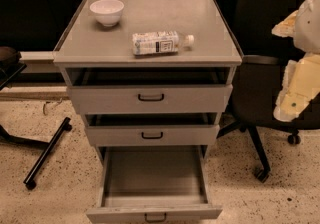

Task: Place blue plastic bottle into bottom drawer

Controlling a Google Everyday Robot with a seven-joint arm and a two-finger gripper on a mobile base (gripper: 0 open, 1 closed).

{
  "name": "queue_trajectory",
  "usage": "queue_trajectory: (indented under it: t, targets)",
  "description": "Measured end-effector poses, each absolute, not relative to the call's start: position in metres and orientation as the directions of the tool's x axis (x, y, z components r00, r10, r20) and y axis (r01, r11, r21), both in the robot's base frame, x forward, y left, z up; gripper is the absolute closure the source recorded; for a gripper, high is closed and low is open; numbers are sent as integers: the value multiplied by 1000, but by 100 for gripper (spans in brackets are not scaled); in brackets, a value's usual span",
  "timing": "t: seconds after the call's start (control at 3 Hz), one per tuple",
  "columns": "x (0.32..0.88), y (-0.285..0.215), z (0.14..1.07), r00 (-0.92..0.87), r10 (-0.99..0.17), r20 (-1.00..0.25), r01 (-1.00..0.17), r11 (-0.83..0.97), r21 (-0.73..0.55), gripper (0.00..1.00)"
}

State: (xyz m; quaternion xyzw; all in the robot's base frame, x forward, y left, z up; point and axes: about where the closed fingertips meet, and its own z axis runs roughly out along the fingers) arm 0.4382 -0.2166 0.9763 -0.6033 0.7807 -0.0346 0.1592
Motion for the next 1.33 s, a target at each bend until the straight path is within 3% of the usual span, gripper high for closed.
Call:
queue_trajectory:
  t: [0.67,1.33]
  targets:
    - [449,-210,973,-195,-957,-215,-935,248,-254,0]
    - [531,-159,919,-30,-965,-261,-978,83,-194,0]
